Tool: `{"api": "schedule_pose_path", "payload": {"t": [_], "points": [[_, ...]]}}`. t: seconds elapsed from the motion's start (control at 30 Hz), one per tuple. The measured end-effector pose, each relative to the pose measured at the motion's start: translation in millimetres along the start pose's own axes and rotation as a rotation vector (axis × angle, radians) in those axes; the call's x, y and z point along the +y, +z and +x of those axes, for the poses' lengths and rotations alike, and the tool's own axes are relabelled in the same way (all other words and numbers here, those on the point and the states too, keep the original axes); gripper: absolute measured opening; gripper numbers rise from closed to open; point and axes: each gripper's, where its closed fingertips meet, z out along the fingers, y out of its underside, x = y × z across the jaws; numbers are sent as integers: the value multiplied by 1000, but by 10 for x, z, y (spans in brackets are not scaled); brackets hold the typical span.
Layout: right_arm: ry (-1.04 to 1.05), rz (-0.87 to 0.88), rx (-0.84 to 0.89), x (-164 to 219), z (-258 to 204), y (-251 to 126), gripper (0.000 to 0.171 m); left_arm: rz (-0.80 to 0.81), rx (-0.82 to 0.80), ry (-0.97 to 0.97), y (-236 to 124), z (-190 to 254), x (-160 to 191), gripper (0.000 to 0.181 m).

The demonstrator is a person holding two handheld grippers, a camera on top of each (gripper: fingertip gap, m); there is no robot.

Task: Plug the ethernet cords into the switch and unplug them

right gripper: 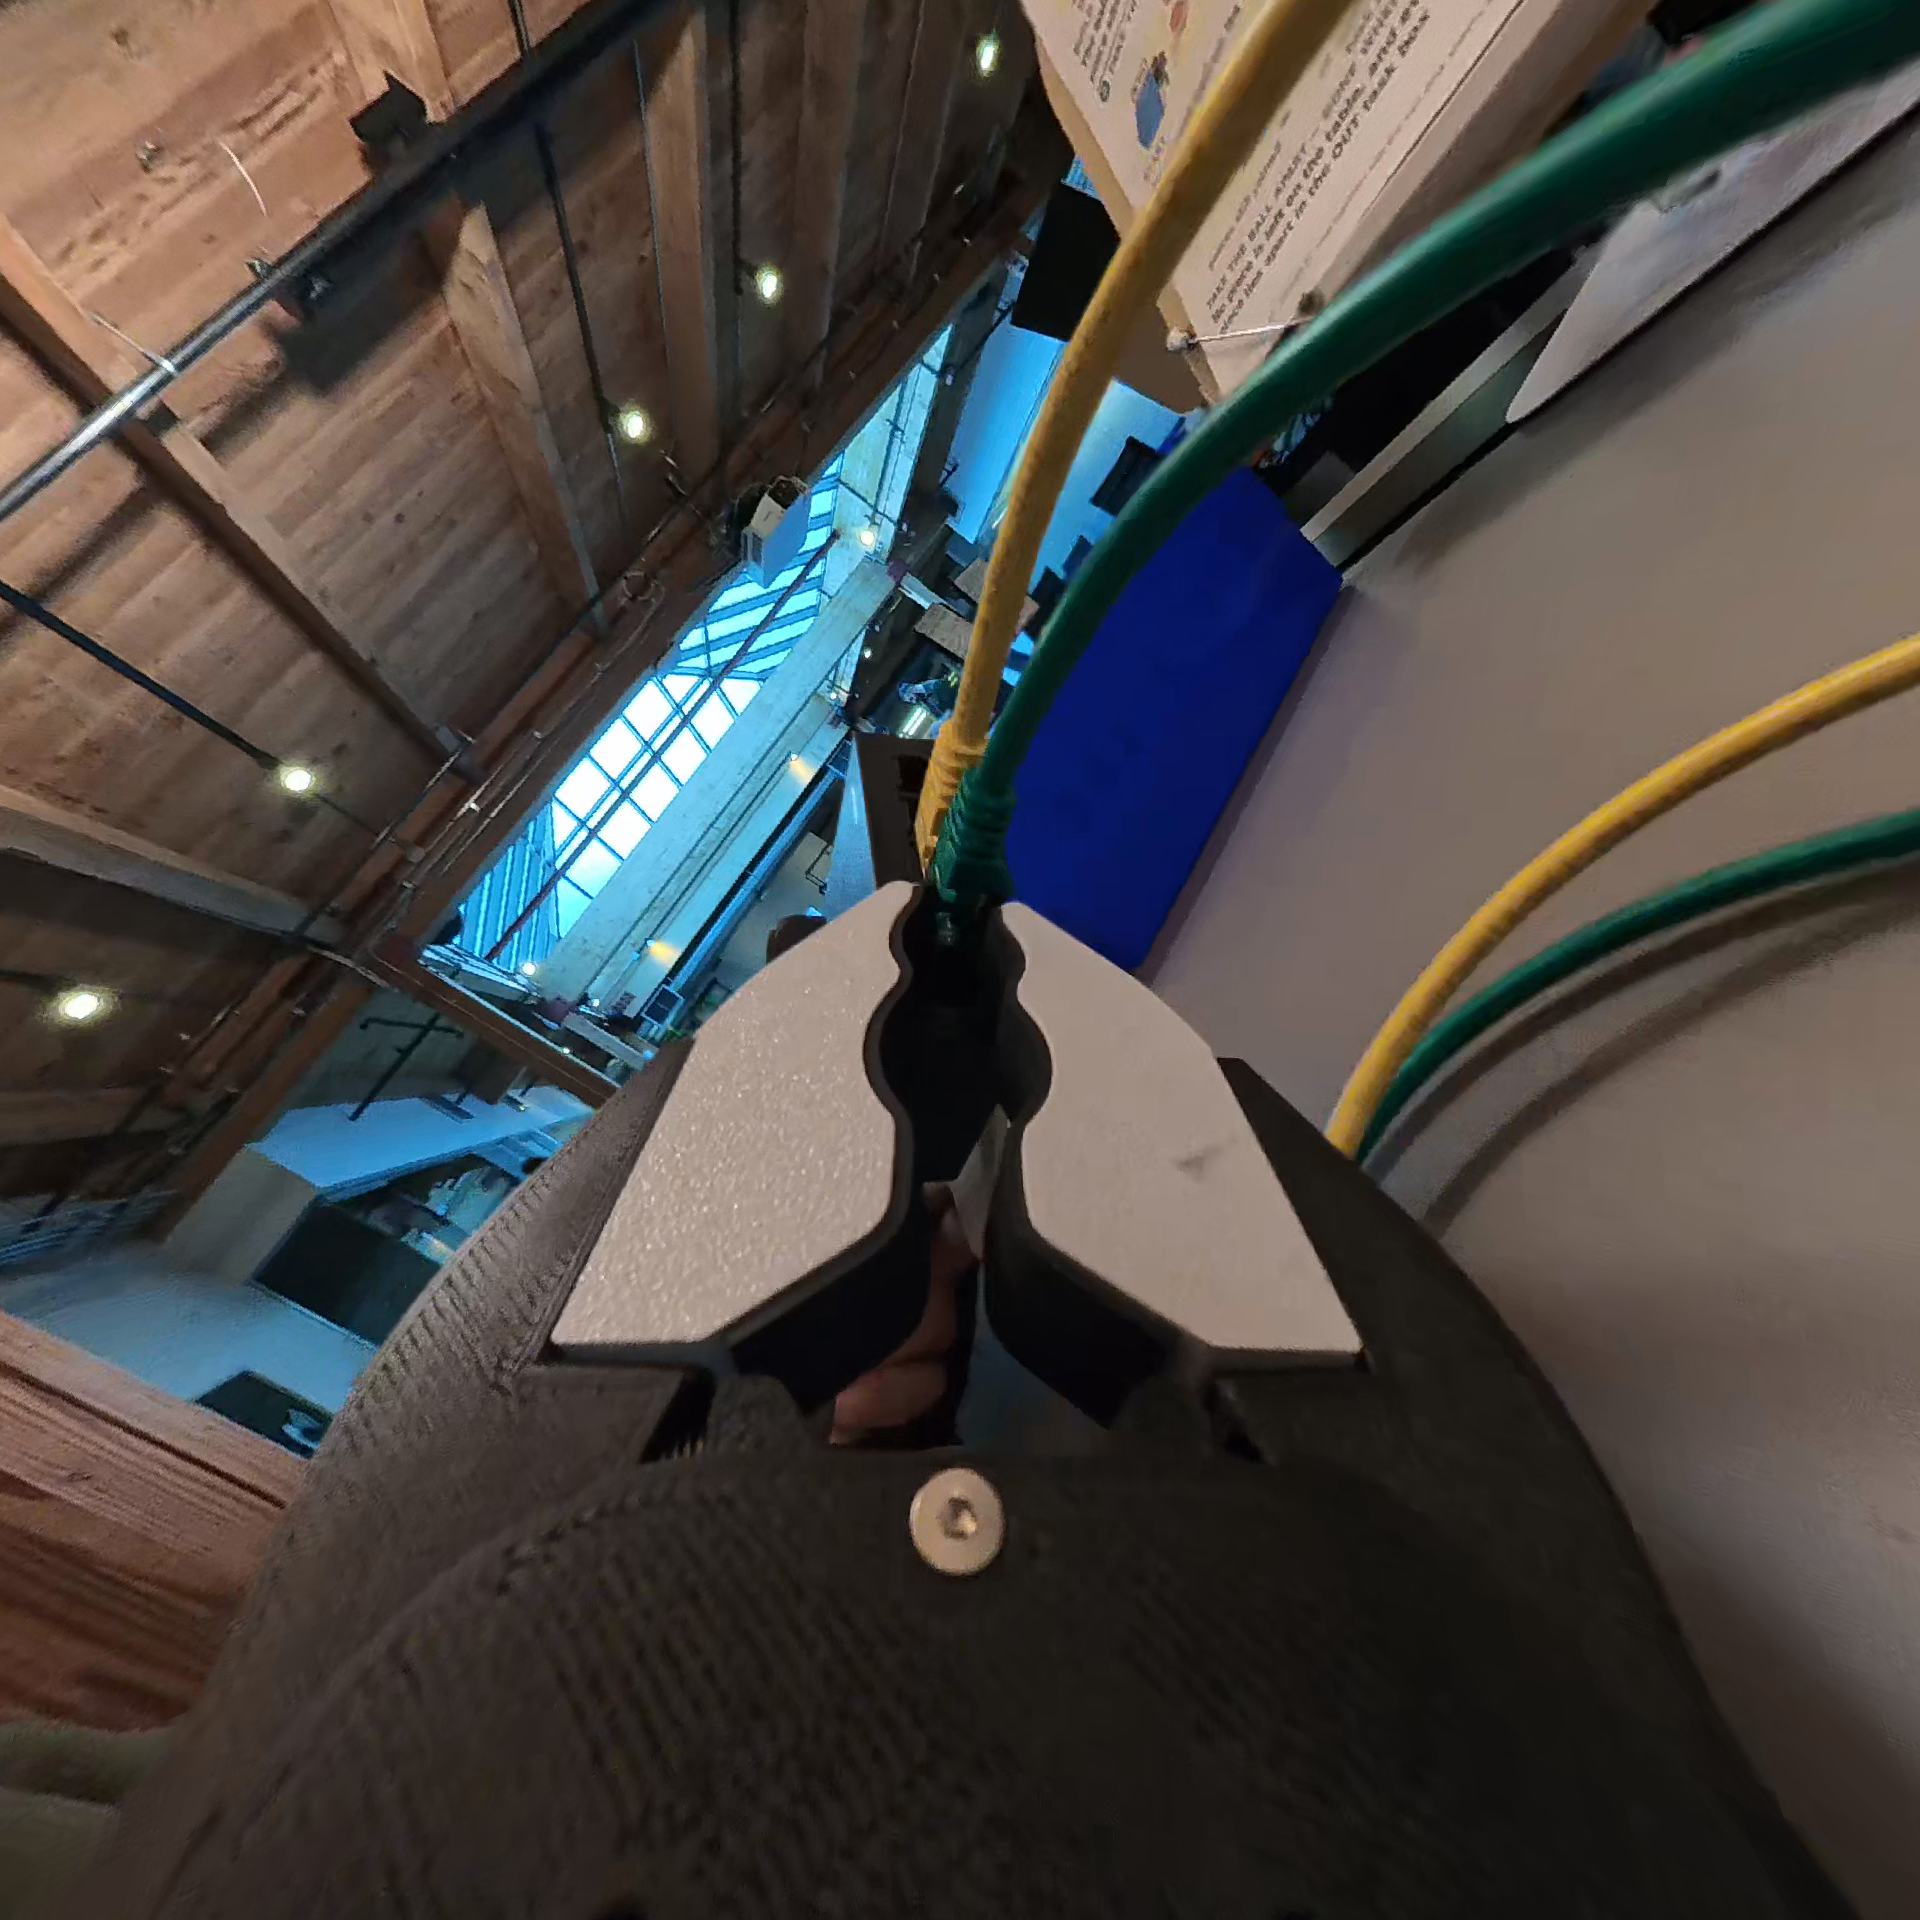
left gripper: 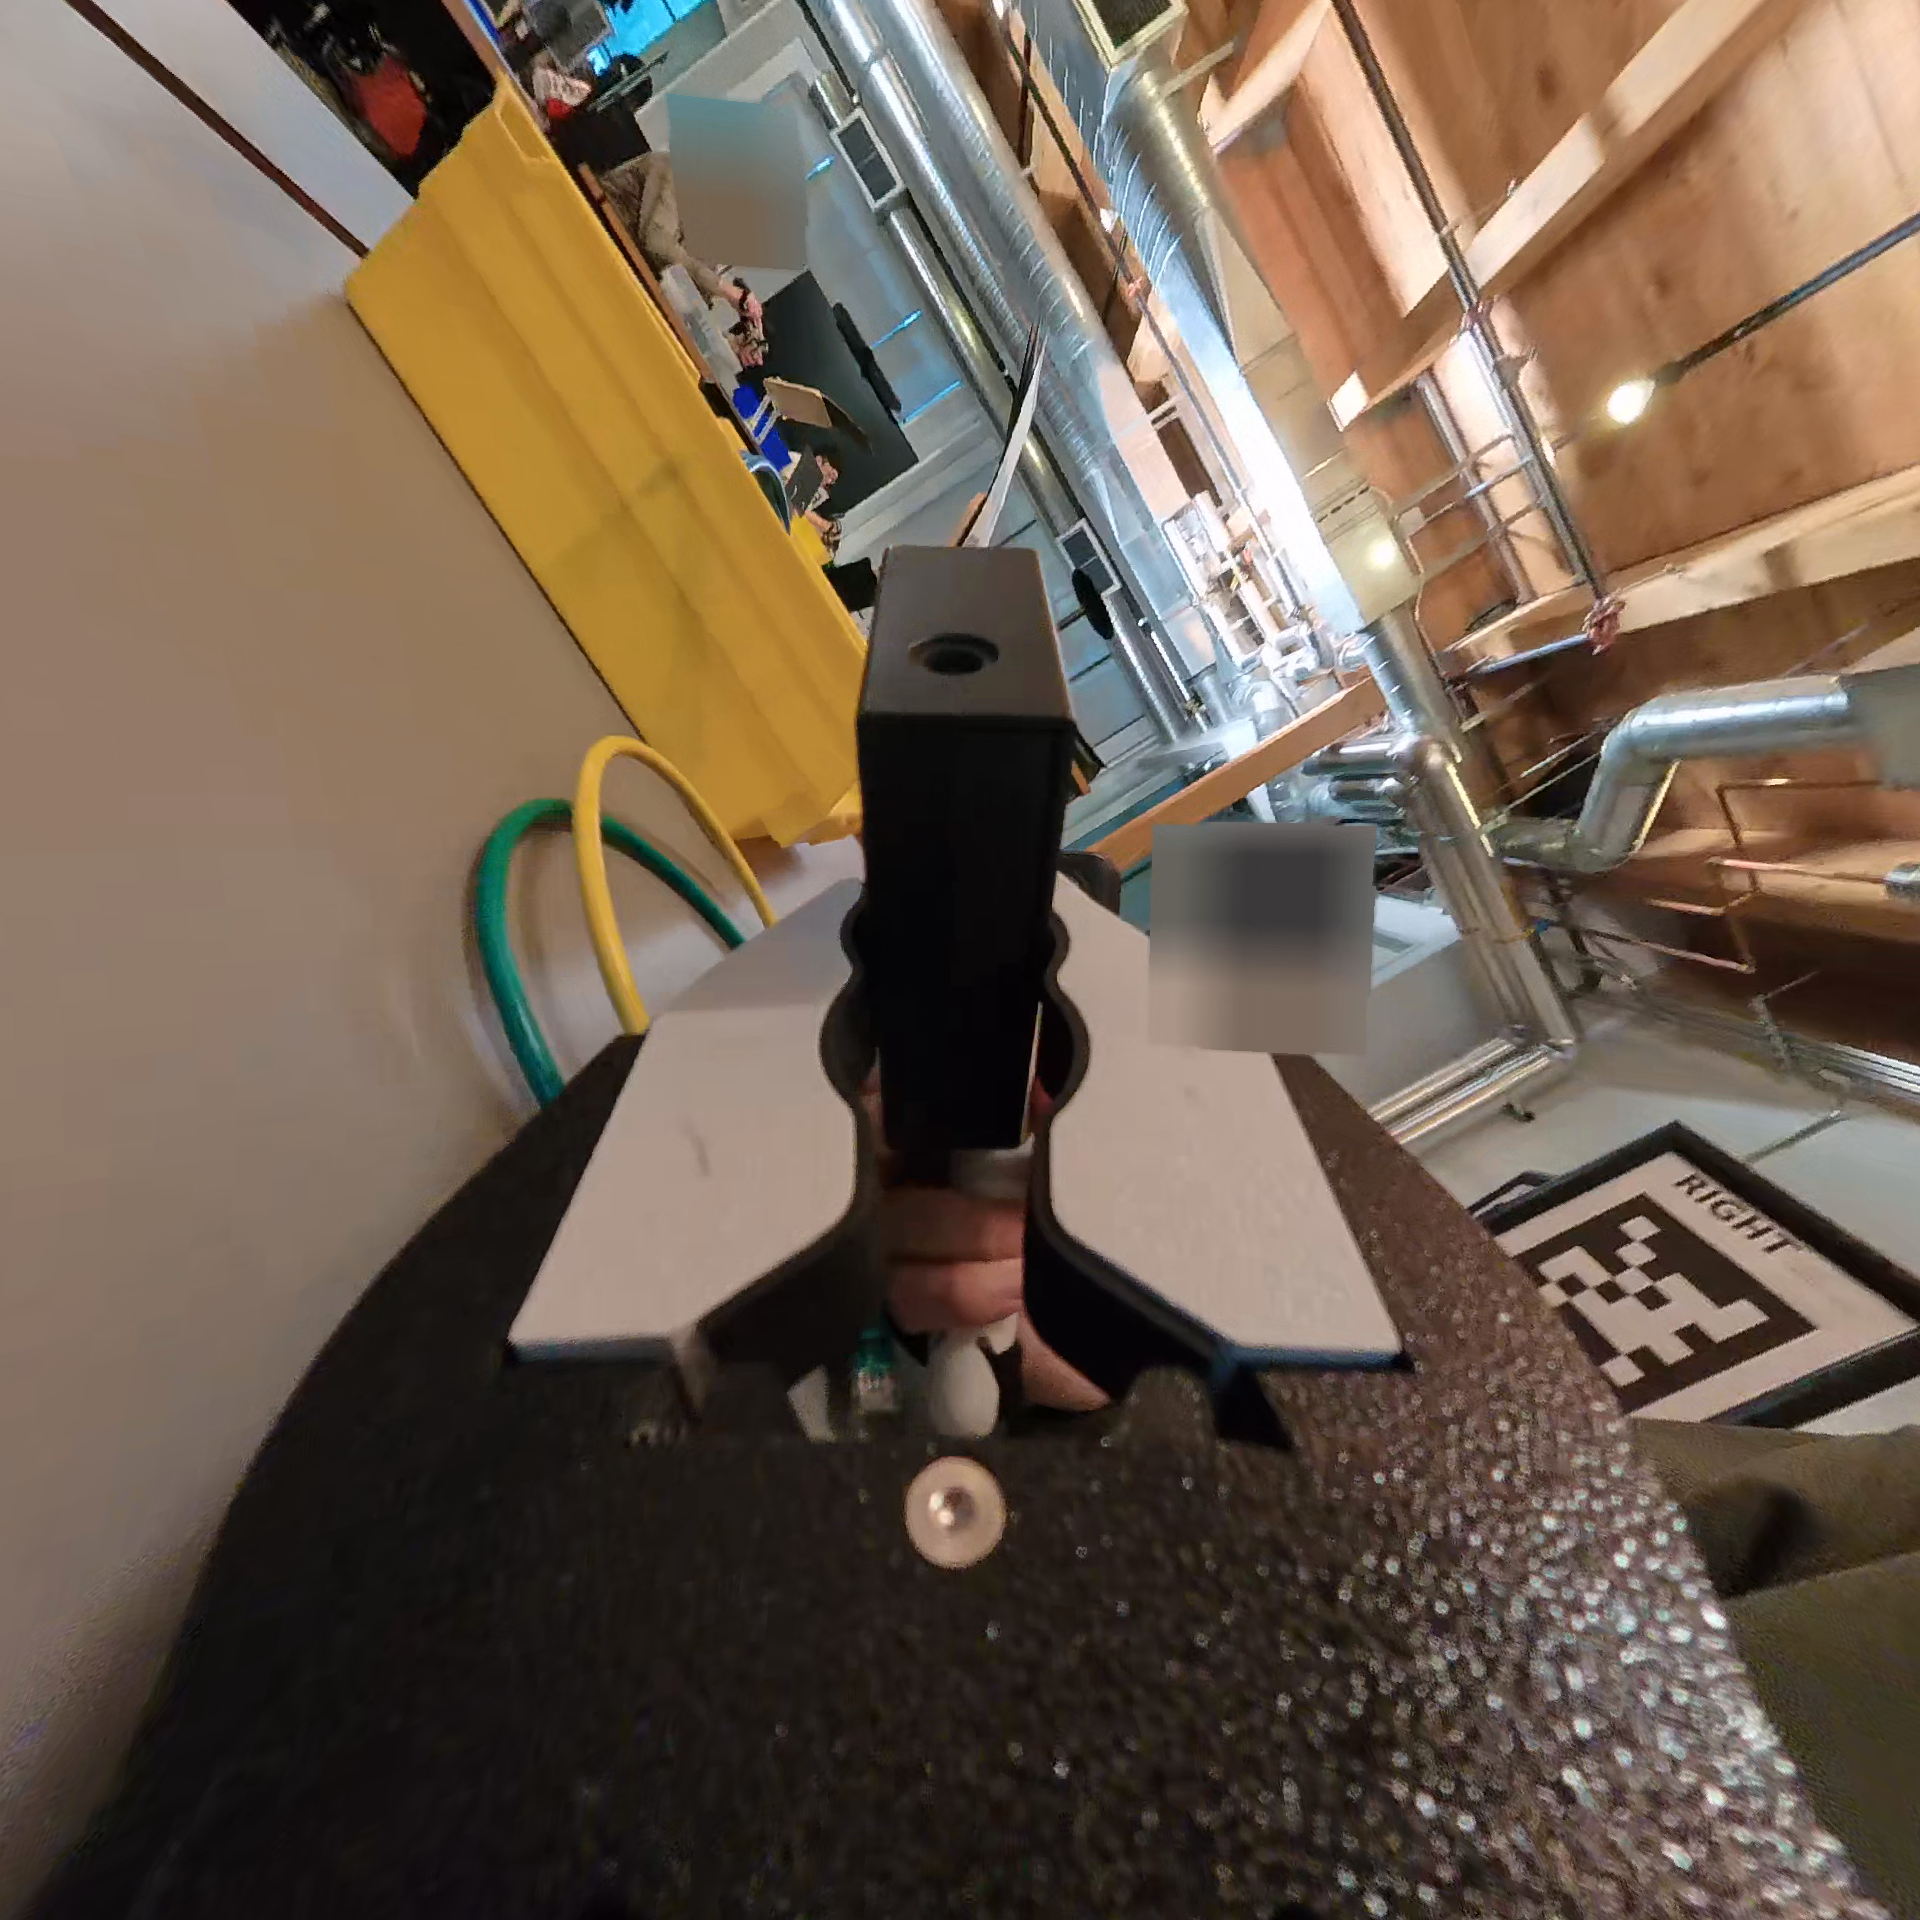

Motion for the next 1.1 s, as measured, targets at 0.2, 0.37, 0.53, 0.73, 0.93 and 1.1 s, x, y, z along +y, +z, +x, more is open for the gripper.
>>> {"api": "schedule_pose_path", "payload": {"t": [0.2,0.37,0.53,0.73,0.93,1.1], "points": [[22,5,3,8,49,-19,9,-17,5,-59,6,-25,40,27],[140,24,-103,-42,-48,-7,11,-44,44,-9,6,69,18,27],[173,74,-60,-37,3,13,22,-44,82,-94,-2,72,32,27],[141,60,-86,-46,-61,-11,13,-43,88,-92,15,92,41,27],[72,24,-56,3,-32,-8,13,-60,92,-96,-4,53,60,27],[25,31,-56,-32,-83,3,13,-12,143,-171,4,93,23,28]]}}
